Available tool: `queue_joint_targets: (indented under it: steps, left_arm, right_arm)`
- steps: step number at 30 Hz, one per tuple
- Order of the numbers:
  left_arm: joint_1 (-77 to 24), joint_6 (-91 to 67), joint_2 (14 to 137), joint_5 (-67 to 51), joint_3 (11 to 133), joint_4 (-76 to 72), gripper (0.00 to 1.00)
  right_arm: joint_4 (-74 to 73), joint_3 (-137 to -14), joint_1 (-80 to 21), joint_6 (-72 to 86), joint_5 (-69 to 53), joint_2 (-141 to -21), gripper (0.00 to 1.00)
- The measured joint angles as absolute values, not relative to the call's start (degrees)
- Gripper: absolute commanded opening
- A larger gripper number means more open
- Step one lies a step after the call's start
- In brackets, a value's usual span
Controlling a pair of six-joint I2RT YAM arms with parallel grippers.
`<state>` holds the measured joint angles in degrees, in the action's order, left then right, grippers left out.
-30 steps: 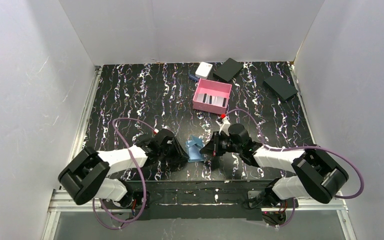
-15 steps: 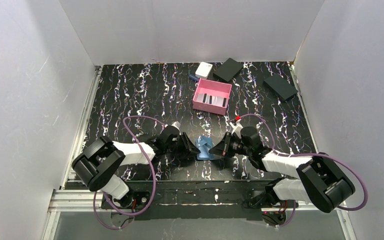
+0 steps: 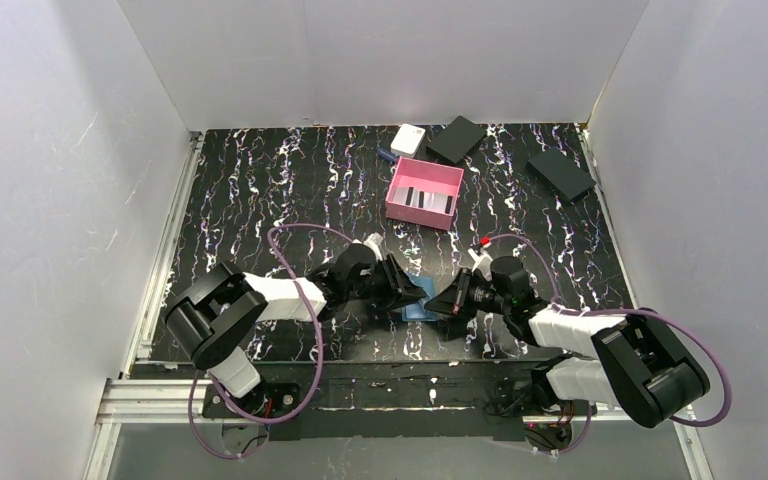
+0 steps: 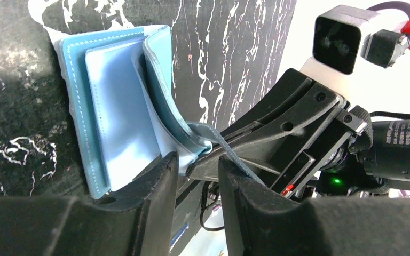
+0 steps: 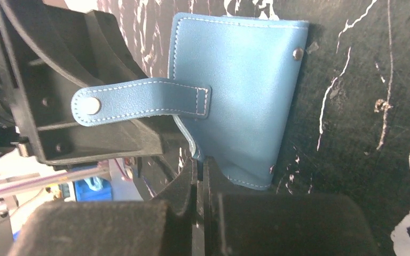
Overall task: Put the credit cards into the card holder
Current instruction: Turn over the card holder at the center of the board.
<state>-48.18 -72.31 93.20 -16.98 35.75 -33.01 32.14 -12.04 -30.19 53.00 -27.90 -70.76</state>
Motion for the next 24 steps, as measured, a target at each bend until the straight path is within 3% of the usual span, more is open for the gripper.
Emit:
queue_joint_targets:
  steps: [5, 10, 12, 15, 18, 24]
  left_arm:
    - [-48.11, -72.65, 86.93, -16.27, 30.80, -31.63, 0.45]
    - [-47.78, -72.12, 76.97, -15.27, 25.11, -25.54, 0.46]
    - [-47.74, -70.84, 73.03, -14.85, 24.93, -20.71, 0.50]
    - [-47.72, -68.27, 68.18, -13.95, 27.03, -12.91, 0.52]
    - [-47.72, -64.33, 66.11, -12.87, 33.29, -3.54, 0.50]
    - [-47.70, -58.47, 72.30, -13.85, 45.81, 3.55, 0.29]
  right_arm:
    - [21.08, -18.56, -30.33, 45.98, -29.07, -70.98, 0.27]
    - [8.54, -27.29, -31.61, 37.19, -30.55, -74.21, 0.57]
    - [5.16, -29.42, -32.58, 34.76, -31.87, -75.85, 0.64]
    - [0.89, -31.34, -33.79, 32.26, -34.88, -76.42, 0.69]
    - [-4.04, -34.06, -32.89, 30.35, -36.20, -75.28, 0.65]
    - [-8.43, -38.84, -24.44, 27.94, -36.11, -72.13, 0.52]
